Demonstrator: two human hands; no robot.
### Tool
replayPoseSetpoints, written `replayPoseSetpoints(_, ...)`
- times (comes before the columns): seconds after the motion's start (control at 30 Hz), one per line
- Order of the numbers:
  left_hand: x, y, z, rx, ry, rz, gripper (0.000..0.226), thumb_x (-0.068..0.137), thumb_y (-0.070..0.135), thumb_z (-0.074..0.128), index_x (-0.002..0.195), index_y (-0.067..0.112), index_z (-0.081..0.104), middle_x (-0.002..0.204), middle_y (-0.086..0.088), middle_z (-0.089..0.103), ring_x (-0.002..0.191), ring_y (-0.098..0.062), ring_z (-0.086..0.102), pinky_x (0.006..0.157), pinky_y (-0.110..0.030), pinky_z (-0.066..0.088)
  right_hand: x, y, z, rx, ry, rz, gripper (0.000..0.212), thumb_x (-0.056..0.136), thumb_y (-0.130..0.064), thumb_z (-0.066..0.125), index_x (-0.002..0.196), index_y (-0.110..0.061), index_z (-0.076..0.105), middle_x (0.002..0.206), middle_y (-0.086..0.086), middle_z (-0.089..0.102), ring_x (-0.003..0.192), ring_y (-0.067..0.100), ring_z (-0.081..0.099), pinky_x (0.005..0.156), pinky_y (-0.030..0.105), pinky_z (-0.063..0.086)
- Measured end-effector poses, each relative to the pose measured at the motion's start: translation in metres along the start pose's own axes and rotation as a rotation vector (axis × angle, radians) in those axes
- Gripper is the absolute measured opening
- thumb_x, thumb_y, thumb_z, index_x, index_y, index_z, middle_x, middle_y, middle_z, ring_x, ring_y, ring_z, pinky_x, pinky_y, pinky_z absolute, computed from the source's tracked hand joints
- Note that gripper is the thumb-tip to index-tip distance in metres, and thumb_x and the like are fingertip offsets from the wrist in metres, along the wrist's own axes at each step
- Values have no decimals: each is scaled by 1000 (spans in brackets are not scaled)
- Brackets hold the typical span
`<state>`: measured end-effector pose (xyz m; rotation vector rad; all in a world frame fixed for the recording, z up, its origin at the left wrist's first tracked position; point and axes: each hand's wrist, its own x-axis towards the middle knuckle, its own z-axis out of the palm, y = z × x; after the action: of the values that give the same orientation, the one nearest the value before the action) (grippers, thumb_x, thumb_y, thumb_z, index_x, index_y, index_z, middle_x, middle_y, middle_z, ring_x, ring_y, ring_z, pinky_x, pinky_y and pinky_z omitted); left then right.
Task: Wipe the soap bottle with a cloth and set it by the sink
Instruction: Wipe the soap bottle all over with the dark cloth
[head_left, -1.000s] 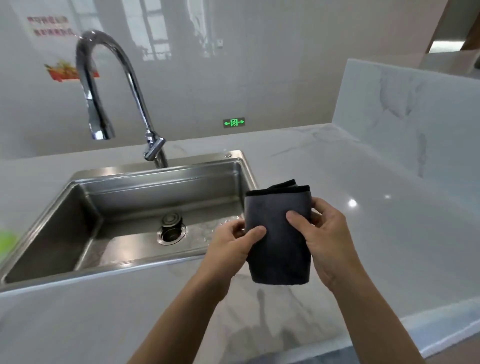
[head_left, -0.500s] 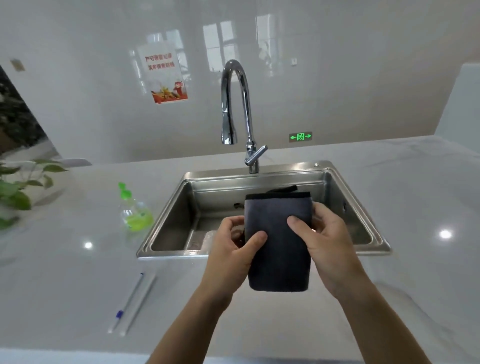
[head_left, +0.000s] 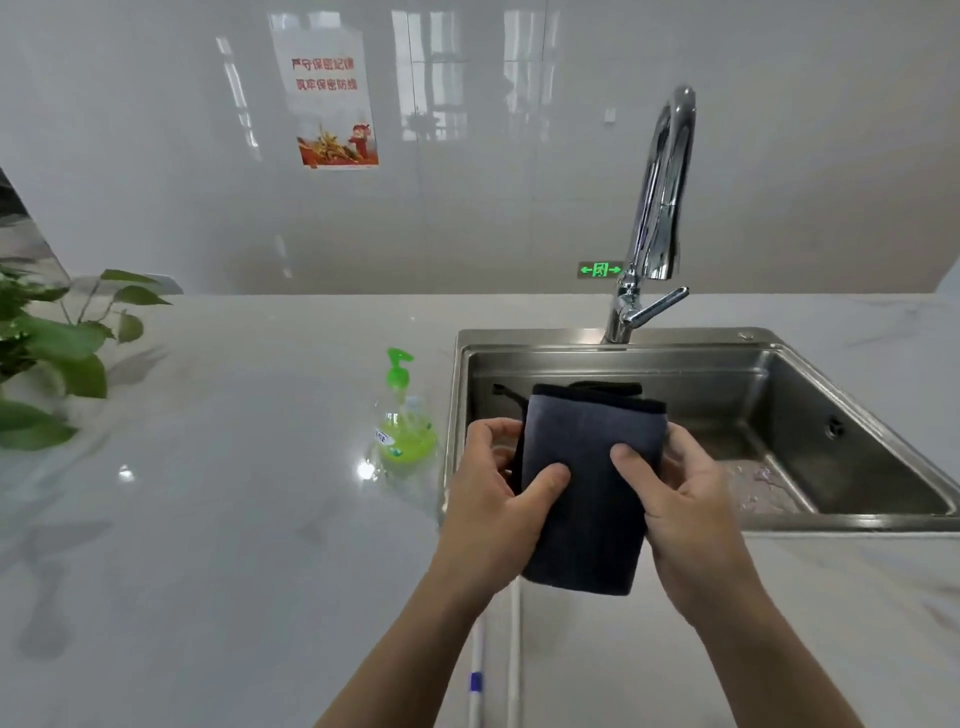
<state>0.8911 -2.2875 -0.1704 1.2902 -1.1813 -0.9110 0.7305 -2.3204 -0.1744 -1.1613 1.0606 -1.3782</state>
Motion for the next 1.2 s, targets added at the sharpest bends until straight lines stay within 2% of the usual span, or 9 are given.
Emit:
replayPoseSetpoints(0.27, 25, -15, -59, -54, -5, -26, 41, 86, 22, 76, 118, 29, 52, 104, 0, 73, 90, -11, 74, 79, -36, 64, 6, 9, 70, -72, 54, 29, 23, 96, -16, 63, 114, -29, 64, 112, 2, 74, 106, 21, 70, 81, 39, 62)
replayPoseSetpoints(0.43, 38, -26, -78, -41, 53, -52, 39, 87, 22, 76, 116, 30, 51, 101, 2, 72, 85, -2, 73, 69, -24, 63, 24, 22, 95, -52, 0, 63, 28, 96, -15, 63, 124, -21, 62, 115, 4, 73, 107, 23, 70, 70, 28, 62)
replayPoseSetpoints(0.6, 52, -28, -84, 66, 169, -66, 38, 86, 22, 77, 114, 30, 52, 99, -1, 73, 80, -6, 73, 69, -32, 64, 41, 38, 118, -41, 21, 100, 65, 88, -12, 74, 141, -31, 41, 125, 5, 64, 112, 20, 67, 92, 48, 59)
replayPoseSetpoints(0.77, 66, -30, -81, 100, 146, -63, 30, 88, 26, 75, 112, 31, 56, 99, 6, 72, 82, -6, 73, 74, -36, 65, 51, 55, 138, -34, -38, 205, 42, 92, -34, 69, 125, -46, 46, 120, -11, 62, 103, 8, 68, 80, 35, 60)
replayPoseSetpoints(0.9, 80, -28, -74, 94, 23, -11, 19, 96, 33, 59, 109, 24, 69, 97, 4, 77, 88, -10, 73, 78, -28, 61, 63, 68, 147, 239, -27, 496, 44, 96, -56, 51, 133, -33, 55, 126, 10, 70, 114, 34, 69, 99, 56, 55)
replayPoseSetpoints(0.97, 87, -33, -77, 132, -25, 46, 30, 94, 40, 52, 103, 21, 73, 93, 5, 76, 88, -12, 71, 76, -31, 59, 70, 69, 146, 383, -65, 626, 60, 91, -67, 48, 120, -19, 70, 116, 19, 74, 104, 39, 71, 90, 52, 58)
replayPoseSetpoints(1.03, 94, -45, -89, 132, 63, 90, 28, 91, 40, 52, 94, 23, 75, 87, 7, 76, 84, -11, 71, 71, -32, 58, 76, 70, 144, 430, -102, 602, 63, 86, -70, 52, 92, -13, 77, 86, 16, 72, 71, 33, 69, 64, 38, 56)
replayPoseSetpoints(1.13, 110, -68, -125, 165, 330, 118, 15, 85, 26, 61, 99, 28, 67, 93, 11, 75, 89, -8, 69, 72, -28, 52, 85, 76, 146, 466, -63, 454, 45, 76, -43, 71, 107, -11, 60, 73, 9, 62, 51, 18, 63, 44, 27, 52)
replayPoseSetpoints(1.2, 123, -86, -147, 321, 336, 91, 45, 81, 20, 69, 124, 26, 55, 122, 11, 64, 111, -11, 60, 85, -32, 52, 89, 82, 151, 450, -67, 378, 51, 67, -26, 75, 111, -13, 55, 72, 7, 65, 52, 17, 66, 44, 29, 54)
